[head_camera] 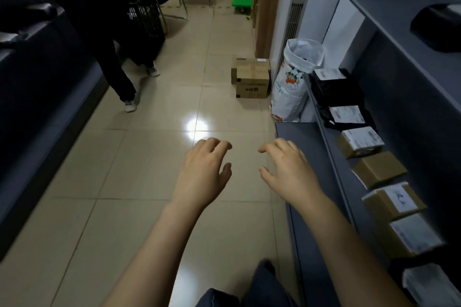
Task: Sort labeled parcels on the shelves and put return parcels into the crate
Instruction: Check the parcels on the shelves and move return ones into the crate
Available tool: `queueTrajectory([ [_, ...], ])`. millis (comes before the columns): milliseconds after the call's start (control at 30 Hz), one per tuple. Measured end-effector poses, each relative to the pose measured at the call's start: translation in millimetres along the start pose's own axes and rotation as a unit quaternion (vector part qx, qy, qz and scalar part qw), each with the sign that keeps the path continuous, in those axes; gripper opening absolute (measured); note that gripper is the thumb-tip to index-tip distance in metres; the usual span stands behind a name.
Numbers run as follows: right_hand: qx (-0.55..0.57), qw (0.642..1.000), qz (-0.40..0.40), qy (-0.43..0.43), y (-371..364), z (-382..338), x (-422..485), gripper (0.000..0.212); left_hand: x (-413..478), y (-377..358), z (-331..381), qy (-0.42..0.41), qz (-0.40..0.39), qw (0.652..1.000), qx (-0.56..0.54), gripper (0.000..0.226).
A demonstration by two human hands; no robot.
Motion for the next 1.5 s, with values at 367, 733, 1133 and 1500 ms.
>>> queueTrajectory([
  [367,0.001,1.000,0.003,0.029,42.5,76.8,225.5,0.037,221.9,-62.4,-17.0,0.009,0.025,1.000,0.015,0.033],
  [733,-0.003,1.000,0.026,0.009,76.2,143.8,392.1,0.035,412.9,-115.7,-21.6,-0.039,0.016,0.999,0.008,0.032],
  [1133,0.011,0.977,0.143,-0.155,94.0,202.9,542.2,0.033,626.2,-185.0,-46.8,-0.272,-0.006,0.962,-0.006,0.033],
  [1500,-0.001,0.937,0.181,-0.298,110.0,264.0,571.3,0.034,726.8,-237.6,-3.8,-0.405,-0.057,0.911,-0.044,0.041],
])
Point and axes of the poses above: each hand's wrist, its own x-axis towards the middle knuckle, its own y-axis out of the back of the hand, z = x × y, the point moved 4 cm from there along x, towards the middle knuckle, and after that the axes turned 15 degrees about x, right-handed, at the moved point
